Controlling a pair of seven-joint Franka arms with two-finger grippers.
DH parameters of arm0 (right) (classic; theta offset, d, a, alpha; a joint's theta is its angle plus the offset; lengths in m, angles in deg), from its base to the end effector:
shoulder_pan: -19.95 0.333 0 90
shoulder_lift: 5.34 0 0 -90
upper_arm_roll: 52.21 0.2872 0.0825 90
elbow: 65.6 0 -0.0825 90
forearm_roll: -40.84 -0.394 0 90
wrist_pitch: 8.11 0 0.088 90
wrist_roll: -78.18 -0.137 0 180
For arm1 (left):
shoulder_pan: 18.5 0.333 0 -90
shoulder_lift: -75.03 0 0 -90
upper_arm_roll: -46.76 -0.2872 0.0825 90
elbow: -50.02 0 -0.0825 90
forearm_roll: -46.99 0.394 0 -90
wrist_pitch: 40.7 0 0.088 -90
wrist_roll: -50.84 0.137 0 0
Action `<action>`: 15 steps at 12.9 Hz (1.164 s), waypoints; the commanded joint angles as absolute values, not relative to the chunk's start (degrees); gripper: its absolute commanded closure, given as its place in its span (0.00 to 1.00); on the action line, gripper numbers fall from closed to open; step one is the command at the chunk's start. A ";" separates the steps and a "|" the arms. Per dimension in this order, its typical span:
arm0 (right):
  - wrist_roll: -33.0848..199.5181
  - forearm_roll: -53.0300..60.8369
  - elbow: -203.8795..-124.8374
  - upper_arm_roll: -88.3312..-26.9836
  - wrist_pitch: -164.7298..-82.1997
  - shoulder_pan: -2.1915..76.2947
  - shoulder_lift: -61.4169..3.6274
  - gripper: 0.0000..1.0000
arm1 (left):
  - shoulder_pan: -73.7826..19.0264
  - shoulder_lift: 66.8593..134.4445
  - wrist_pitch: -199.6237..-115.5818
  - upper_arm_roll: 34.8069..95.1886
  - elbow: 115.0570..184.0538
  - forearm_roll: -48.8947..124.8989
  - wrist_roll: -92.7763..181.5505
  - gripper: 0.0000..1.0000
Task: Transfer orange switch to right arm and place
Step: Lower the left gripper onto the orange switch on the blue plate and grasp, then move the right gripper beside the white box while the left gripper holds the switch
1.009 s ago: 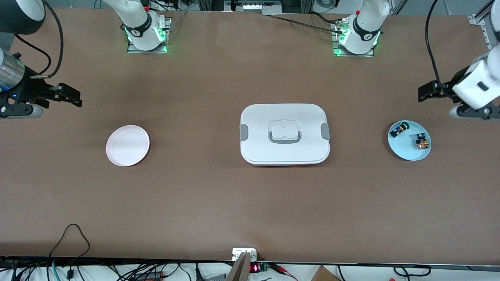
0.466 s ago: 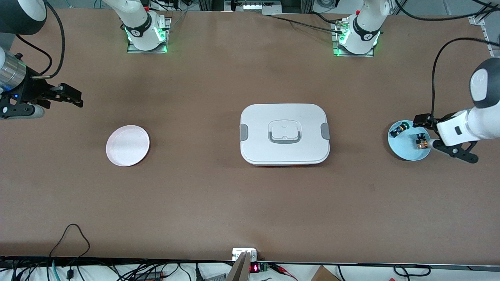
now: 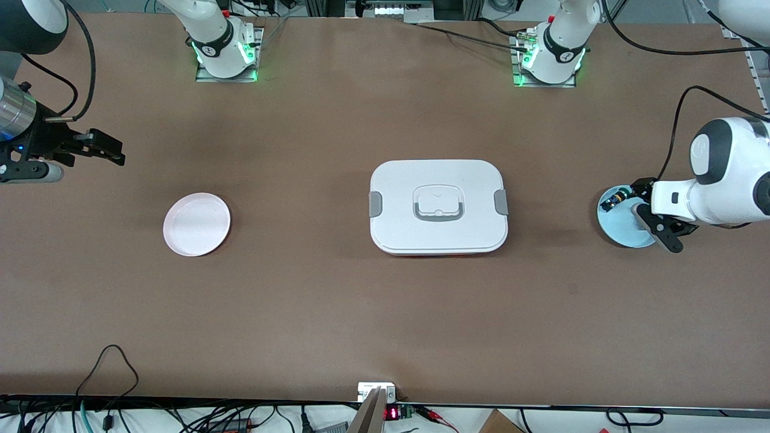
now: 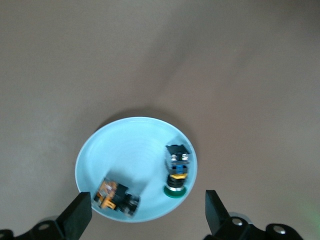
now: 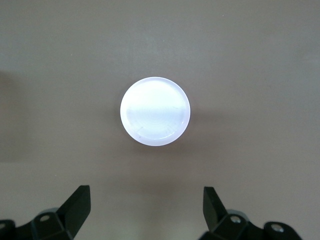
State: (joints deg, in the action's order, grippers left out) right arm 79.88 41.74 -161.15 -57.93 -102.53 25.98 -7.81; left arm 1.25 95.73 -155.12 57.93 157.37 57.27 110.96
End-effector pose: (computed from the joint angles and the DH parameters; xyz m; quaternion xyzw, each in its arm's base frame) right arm 0.5756 0.0019 0.5010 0.9993 0.0184 -0.0314 0.0096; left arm 0.5851 0.1055 0.2447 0.8739 -0.4708 -0.1176 0.0294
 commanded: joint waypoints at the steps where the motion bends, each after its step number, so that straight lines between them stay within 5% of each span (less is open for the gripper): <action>1: 79.15 40.93 -160.35 -58.01 -101.89 25.84 -7.98 0.00 | 4.95 97.52 -163.10 58.27 160.48 58.42 127.58 0.00; 7: 79.41 37.60 -160.61 -57.48 -101.89 26.89 -8.24 0.00 | 13.04 102.97 -173.50 58.45 161.82 58.42 148.20 0.00; 15: 80.38 26.00 -160.96 -57.57 -100.04 27.16 -10.87 0.00 | 15.42 106.14 -176.23 58.63 162.08 58.07 153.05 0.00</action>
